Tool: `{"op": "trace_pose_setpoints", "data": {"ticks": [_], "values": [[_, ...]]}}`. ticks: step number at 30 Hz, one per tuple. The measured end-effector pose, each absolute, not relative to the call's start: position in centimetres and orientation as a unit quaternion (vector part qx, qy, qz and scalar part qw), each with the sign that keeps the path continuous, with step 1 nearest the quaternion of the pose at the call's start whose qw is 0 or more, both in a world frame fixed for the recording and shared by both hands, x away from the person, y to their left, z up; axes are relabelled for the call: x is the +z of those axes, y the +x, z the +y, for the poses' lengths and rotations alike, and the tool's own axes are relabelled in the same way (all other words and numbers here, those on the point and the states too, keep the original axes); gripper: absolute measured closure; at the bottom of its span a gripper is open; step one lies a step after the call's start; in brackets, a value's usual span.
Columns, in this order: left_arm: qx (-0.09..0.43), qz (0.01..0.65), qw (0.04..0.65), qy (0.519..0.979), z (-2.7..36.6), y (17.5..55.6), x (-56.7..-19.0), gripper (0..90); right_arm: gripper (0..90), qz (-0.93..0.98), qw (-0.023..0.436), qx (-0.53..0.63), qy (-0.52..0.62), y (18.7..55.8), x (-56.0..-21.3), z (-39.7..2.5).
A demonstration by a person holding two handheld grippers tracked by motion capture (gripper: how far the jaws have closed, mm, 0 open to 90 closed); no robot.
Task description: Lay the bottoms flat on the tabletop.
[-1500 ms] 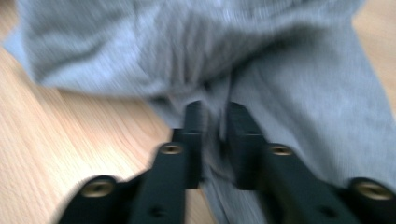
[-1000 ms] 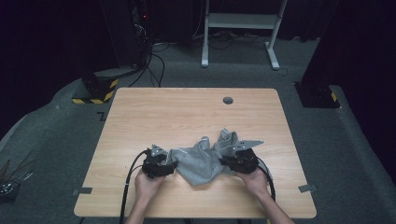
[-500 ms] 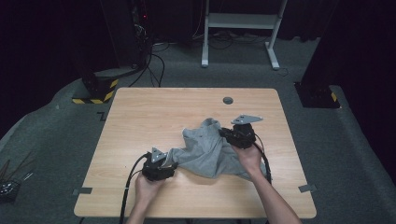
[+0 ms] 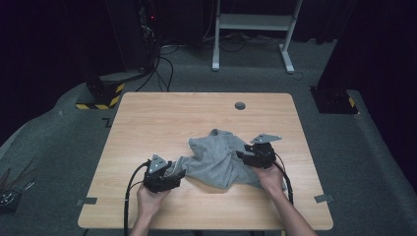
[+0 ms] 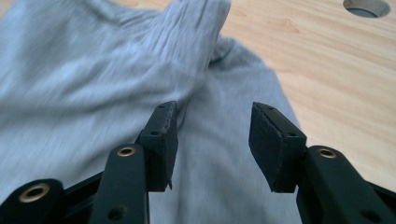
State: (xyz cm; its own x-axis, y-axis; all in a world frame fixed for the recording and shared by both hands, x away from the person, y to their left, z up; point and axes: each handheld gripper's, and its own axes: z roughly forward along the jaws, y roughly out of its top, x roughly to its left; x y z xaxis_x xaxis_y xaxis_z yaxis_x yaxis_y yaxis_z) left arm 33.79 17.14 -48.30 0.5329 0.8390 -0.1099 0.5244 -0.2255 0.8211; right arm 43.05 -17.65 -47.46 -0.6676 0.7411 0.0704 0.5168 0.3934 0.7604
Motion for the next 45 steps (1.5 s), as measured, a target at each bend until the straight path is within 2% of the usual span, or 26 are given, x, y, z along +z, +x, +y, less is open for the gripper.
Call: {"op": "trace_pose_setpoints", "data": {"ticks": [5,9,11,12,13,14,16,20,25,27,29,31,33,35,40,45], "values": [[0.177,0.417,0.428,0.782,14.6,34.0,-48.0,31.5,53.2,0.834,0.142,0.389,0.366,41.3,-48.1,-18.2],[0.168,0.404,0.418,0.796,12.3,34.7,-48.3,35.0,52.5,0.848,0.136,0.381,0.343,40.3,-48.9,-17.5],[0.158,0.399,0.412,0.804,11.6,35.0,-48.5,44.3,52.4,0.851,0.132,0.382,0.335,40.1,-49.1,-16.9],[0.157,0.396,0.405,0.809,11.3,35.2,-48.6,44.3,52.4,0.854,0.129,0.38,0.332,40.1,-49.3,-16.6],[0.159,0.392,0.395,0.816,11.0,35.4,-48.7,50.0,52.5,0.857,0.127,0.377,0.328,40.3,-49.4,-16.3],[0.154,0.389,0.38,0.825,10.5,35.7,-48.8,64.0,52.7,0.859,0.123,0.375,0.326,40.4,-49.7,-15.8],[0.15,0.389,0.377,0.827,10.4,36.0,-48.8,81.4,52.7,0.86,0.119,0.375,0.325,40.4,-49.8,-15.6],[0.145,0.398,0.389,0.818,10.9,36.7,-48.0,86.0,52.5,0.86,0.124,0.381,0.315,39.7,-49.5,-15.6],[0.175,0.425,0.438,0.773,12.8,38.0,-45.1,86.5,53.5,0.858,0.125,0.386,0.315,38.7,-49.3,-17.1],[0.185,0.438,0.44,0.762,13.4,38.8,-44.4,86.4,56.0,0.86,0.124,0.38,0.318,38.5,-49.7,-17.7],[0.194,0.447,0.431,0.76,13.7,39.5,-44.4,86.4,68.7,0.867,0.115,0.37,0.312,38.6,-50.2,-18.0],[0.197,0.459,0.424,0.755,13.8,40.2,-45.0,86.0,85.1,0.878,0.106,0.359,0.298,38.8,-50.8,-17.7],[0.197,0.468,0.422,0.751,13.9,40.6,-45.5,85.3,89.6,0.881,0.103,0.356,0.293,39.0,-50.9,-17.6],[0.197,0.471,0.415,0.753,13.8,40.7,-46.1,81.5,90.0,0.882,0.106,0.354,0.292,39.4,-50.6,-17.5],[0.203,0.469,0.396,0.763,13.7,39.9,-47.0,61.8,89.6,0.859,0.129,0.381,0.316,40.4,-48.4,-17.8],[0.209,0.472,0.386,0.765,14.5,38.3,-47.2,49.5,68.2,0.859,0.113,0.403,0.296,39.7,-47.8,-16.7]]}}
